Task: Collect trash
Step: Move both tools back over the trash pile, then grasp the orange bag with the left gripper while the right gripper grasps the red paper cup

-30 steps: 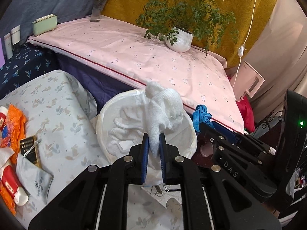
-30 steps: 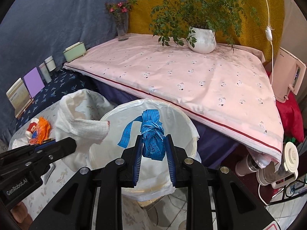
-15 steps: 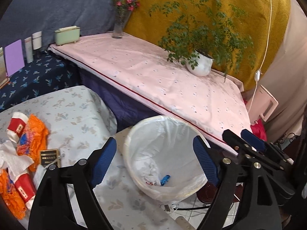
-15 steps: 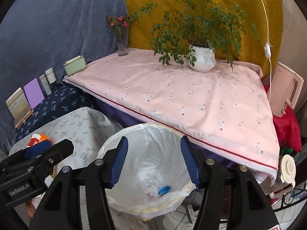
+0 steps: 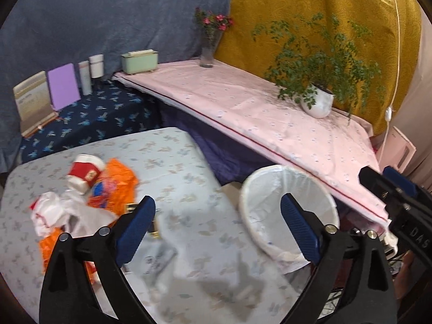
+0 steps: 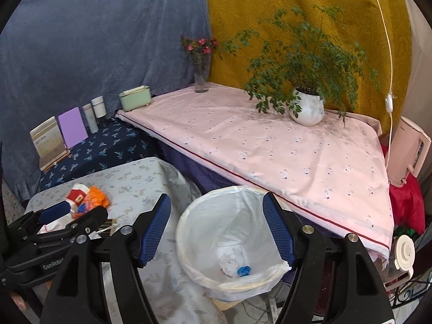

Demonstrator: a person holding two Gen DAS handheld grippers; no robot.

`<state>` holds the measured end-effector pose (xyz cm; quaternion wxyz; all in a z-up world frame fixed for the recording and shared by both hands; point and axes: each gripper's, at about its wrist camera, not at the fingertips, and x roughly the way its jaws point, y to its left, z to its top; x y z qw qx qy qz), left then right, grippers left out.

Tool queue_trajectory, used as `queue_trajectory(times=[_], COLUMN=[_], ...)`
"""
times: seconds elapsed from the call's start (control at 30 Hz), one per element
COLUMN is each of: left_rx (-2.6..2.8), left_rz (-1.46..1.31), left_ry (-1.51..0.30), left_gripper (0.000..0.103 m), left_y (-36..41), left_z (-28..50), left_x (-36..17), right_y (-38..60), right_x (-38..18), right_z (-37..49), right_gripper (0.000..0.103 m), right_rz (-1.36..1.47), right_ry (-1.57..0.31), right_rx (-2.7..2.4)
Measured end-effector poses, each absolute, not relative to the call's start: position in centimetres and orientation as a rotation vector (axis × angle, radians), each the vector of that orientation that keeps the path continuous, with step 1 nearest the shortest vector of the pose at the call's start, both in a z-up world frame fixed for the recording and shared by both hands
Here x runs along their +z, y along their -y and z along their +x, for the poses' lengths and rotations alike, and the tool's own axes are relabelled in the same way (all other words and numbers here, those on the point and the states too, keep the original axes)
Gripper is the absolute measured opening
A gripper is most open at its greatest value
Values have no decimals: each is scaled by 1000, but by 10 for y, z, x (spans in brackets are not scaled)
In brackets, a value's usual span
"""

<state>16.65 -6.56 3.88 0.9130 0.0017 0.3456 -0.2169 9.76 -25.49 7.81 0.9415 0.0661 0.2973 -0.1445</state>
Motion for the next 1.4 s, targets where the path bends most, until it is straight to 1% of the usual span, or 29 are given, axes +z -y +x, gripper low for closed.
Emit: queue_trajectory(times=[0.5,0.7,0.93,1.0,1.17,1.2,1.3,1.37,1.4], left_rx=[-218,-156,-131,-142,-186,-189,-213,-228,-237], left_rz=[-28,-58,-36,-30,-25,-26,-36,-39,-36], left_ry=[-774,-832,-875,-888,-930,-931,-936,-944,-946], left_gripper=[91,91,90,87,69,67,59,47,44], left_y=[-67,-105,-125,-127,-130,-130,-132,-133,-133], left_z=[146,144,146,149,162,163,169,174,175], left_x=[10,-13,-38,-45,-61,-63,-67,-68,-68], right_y=[146,110,83,77,67,65,61,58,57], right_x=[70,52,26,18,4,2,-7,-13,-15], right_z=[100,105,111,114,124,126,134,141,144], right_gripper=[69,69,69,69,69,69,69,69,69], right_rz=[91,88,84,83,80,82,85,91,94], right_ry=[-654,-701,-766,-784,-814,-820,-839,-853,-860], right_rx=[-123,-65,-23,-15,-1,0,3,9,12])
